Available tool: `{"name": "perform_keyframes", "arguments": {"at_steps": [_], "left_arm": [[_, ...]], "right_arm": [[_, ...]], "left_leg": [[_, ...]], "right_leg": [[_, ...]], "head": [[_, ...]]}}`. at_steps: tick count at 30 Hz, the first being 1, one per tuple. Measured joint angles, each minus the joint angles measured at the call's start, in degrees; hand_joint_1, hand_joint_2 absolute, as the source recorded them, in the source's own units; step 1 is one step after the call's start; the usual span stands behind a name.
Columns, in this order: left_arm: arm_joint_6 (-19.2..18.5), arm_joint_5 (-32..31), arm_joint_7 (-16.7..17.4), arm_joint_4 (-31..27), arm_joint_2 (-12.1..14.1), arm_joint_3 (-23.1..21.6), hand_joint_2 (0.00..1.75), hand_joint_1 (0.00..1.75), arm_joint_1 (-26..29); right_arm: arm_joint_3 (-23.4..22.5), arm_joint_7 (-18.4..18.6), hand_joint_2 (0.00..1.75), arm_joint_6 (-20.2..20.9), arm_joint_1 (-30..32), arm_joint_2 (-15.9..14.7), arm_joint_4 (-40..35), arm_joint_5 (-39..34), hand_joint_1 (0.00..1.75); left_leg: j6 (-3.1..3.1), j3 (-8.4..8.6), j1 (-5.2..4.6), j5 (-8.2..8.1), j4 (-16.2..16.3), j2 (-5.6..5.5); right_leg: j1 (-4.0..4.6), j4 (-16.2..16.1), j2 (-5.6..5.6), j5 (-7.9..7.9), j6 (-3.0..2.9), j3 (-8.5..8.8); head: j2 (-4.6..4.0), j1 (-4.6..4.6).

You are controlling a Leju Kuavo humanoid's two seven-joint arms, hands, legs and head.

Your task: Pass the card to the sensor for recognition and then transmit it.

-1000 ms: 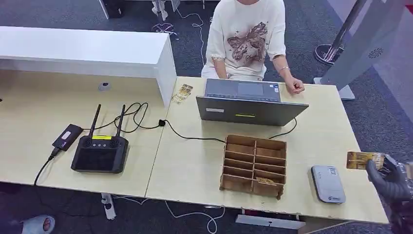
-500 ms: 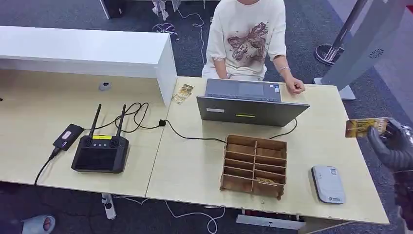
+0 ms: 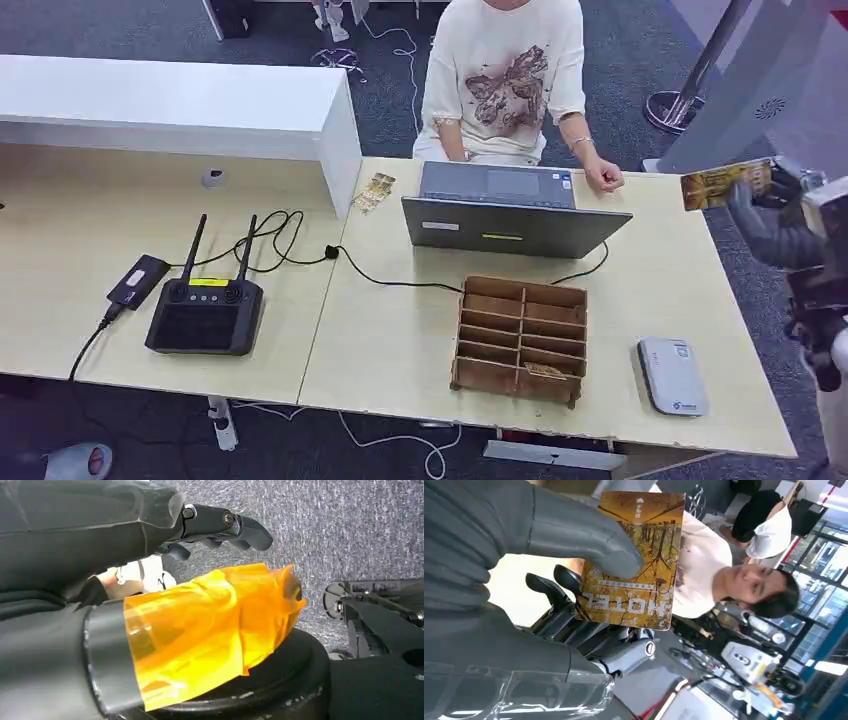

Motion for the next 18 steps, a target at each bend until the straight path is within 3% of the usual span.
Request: {"name": "perform_keyframes", "arguments": {"at_steps": [5,8,13,18], "left_arm": [[-0.5,-0.4,0.4,0.0,-0.3,0.0,0.0,0.0,-0.2],[-3.4,-1.1,0.7,0.0,-0.1,0.0,0.0,0.0,-0.2],[-4.3,-2.1,1.1,0.0,0.0,0.0,0.0,0.0,-0.2],[-4.9,-5.0,1.6,0.0,0.2,0.0,0.0,0.0,-0.4]], "right_arm": [[10.6,3.6,1.75,-6.0,-13.0,3.3,6.4,15.0,1.75],[15.6,5.9,1.75,-8.4,-19.8,6.1,10.6,21.9,1.75],[21.4,7.3,1.75,-9.5,-26.3,9.9,15.5,28.2,1.75],[28.7,10.4,1.75,-7.7,-33.3,13.9,22.5,47.0,1.75]], "left_leg": [[-0.06,0.0,0.01,0.13,0.0,0.01],[-0.11,0.02,0.02,0.16,0.0,0.01],[-0.13,-0.07,0.06,0.17,0.0,-0.16],[-0.14,-0.03,0.06,0.18,0.0,-0.06]], "right_leg": [[0.01,0.0,0.03,0.09,-0.04,-0.05],[0.02,0.0,0.03,0.11,-0.06,-0.07],[0.06,0.0,-0.1,0.1,-0.06,-0.08],[0.06,0.1,0.01,0.11,-0.07,-0.11]], "head": [[0.0,0.0],[0.0,-0.02],[0.0,0.02],[0.0,0.0]]}}
